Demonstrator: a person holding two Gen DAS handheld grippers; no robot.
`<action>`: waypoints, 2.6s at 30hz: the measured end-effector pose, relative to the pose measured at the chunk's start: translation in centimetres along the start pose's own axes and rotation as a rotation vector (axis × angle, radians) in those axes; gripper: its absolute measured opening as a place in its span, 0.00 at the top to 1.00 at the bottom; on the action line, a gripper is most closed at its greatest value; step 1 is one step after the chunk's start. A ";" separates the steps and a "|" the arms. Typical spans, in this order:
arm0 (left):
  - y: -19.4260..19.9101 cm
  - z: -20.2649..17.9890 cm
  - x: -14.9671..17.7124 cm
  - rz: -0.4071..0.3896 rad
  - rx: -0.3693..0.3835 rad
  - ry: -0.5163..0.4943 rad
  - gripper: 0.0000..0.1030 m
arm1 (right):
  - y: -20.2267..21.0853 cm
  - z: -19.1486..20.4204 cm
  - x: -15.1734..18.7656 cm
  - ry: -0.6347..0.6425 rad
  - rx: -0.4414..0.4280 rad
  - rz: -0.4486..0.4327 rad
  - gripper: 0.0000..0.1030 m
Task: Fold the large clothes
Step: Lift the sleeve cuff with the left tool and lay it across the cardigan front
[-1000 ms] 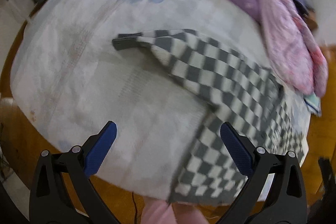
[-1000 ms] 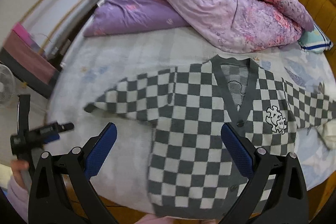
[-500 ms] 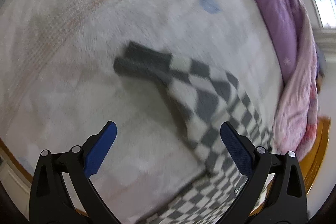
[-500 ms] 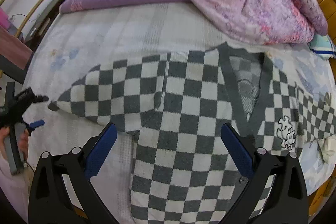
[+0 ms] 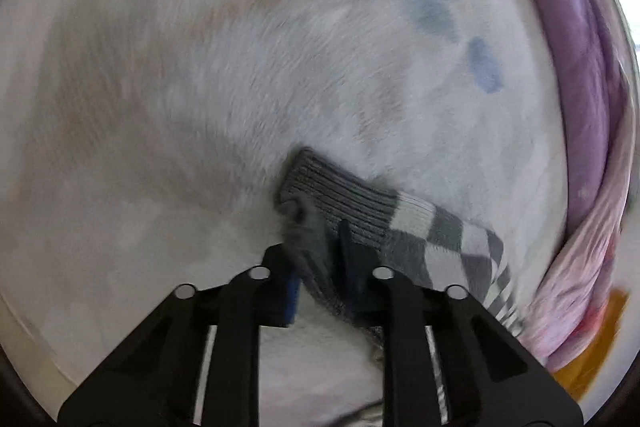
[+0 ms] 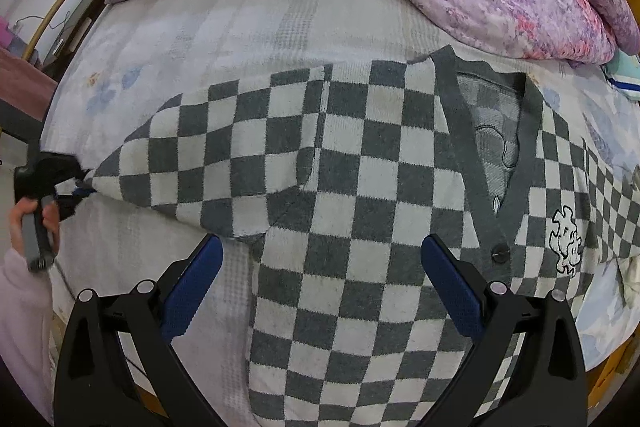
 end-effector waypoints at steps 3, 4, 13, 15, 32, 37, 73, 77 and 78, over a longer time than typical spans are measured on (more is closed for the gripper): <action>3.8 -1.3 0.0 -0.137 -0.019 -0.101 0.90 | -0.3 -0.2 -0.7 0.011 -0.042 -0.016 0.19; 5.5 -2.3 0.0 -0.193 -0.027 -0.152 0.90 | -0.6 -0.3 -1.1 0.021 -0.053 -0.015 0.31; 13.9 -11.4 2.5 -0.523 -0.092 -0.481 0.90 | -8.9 -3.1 -3.6 -0.049 -0.196 0.073 0.92; 14.5 -12.4 3.9 -0.568 -0.114 -0.522 0.90 | -11.2 -3.7 -3.5 -0.069 -0.197 0.099 0.95; 19.9 -25.9 23.7 -0.757 -0.108 -0.726 0.91 | -17.6 -8.6 -1.1 -0.194 -0.405 0.086 0.99; 19.4 -31.6 30.7 -0.735 -0.081 -0.812 0.90 | -17.7 -9.9 -0.9 -0.225 -0.452 0.106 0.99; -1.3 -42.8 53.6 -0.306 0.012 -1.208 0.53 | 5.6 -41.4 12.3 -0.536 -0.217 -0.224 0.74; -1.0 -39.7 47.4 -0.335 -0.071 -1.143 0.76 | 3.3 -37.4 7.8 -0.418 -0.264 -0.206 0.74; -1.4 -38.6 45.2 -0.333 -0.109 -1.113 0.79 | 2.3 -36.3 6.4 -0.389 -0.294 -0.207 0.77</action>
Point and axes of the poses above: each gripper's, at about its wrist camera, not at the fingertips, and y roughly against the way its jaws point, z to its left, x to its underside, the point moved 1 cm from there along -y, roughly the way its jaws point, and after that the axes turned 11 degrees about -x, right-handed, at the moved point
